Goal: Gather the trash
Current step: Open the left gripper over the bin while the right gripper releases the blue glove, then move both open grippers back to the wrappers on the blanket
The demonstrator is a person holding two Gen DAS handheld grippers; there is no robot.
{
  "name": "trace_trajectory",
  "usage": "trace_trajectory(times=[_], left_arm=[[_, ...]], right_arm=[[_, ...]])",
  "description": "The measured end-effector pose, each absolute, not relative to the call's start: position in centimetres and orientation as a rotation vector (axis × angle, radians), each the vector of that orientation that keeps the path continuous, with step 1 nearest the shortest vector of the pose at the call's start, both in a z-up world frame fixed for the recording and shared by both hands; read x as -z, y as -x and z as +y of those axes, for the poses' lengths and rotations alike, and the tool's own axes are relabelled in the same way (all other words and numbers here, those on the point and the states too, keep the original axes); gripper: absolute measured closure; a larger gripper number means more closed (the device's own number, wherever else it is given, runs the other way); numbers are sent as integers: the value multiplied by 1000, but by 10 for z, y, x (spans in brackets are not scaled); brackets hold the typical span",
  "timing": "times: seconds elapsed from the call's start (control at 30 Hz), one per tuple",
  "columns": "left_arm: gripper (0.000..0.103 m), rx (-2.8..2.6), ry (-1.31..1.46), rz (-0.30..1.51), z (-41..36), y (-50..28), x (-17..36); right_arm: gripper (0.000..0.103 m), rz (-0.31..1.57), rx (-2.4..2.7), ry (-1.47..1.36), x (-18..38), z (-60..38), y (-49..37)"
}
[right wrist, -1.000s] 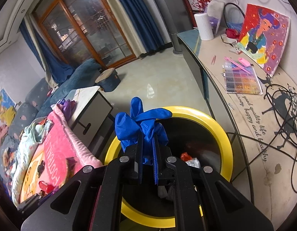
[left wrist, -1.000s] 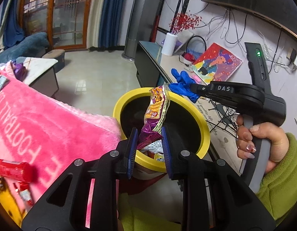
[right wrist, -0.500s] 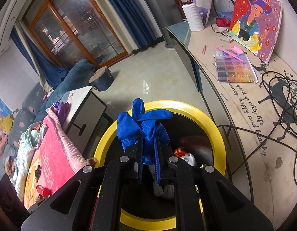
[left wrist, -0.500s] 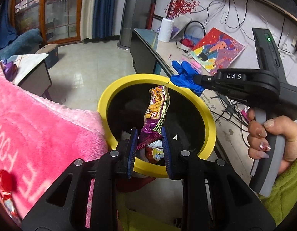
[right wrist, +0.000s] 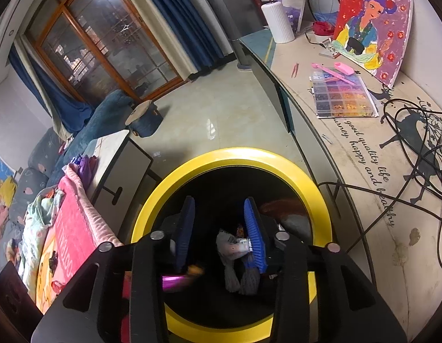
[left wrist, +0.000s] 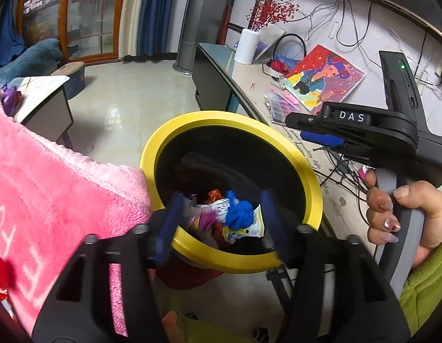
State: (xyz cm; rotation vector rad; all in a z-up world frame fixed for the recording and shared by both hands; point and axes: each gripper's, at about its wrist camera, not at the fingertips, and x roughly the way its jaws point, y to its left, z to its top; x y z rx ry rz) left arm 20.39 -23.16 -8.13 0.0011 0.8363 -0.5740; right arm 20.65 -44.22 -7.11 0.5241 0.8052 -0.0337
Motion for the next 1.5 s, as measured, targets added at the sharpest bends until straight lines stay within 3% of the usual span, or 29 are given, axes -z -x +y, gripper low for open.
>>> trace_trajectory(times=[0.33, 1.5], left_arm=[[11, 519, 48, 811, -208, -197, 65], [11, 167, 159, 575, -57, -143, 6]], right_arm=[[60, 792, 22, -520, 64, -439, -203], [43, 724, -346, -247, 1, -275, -161]])
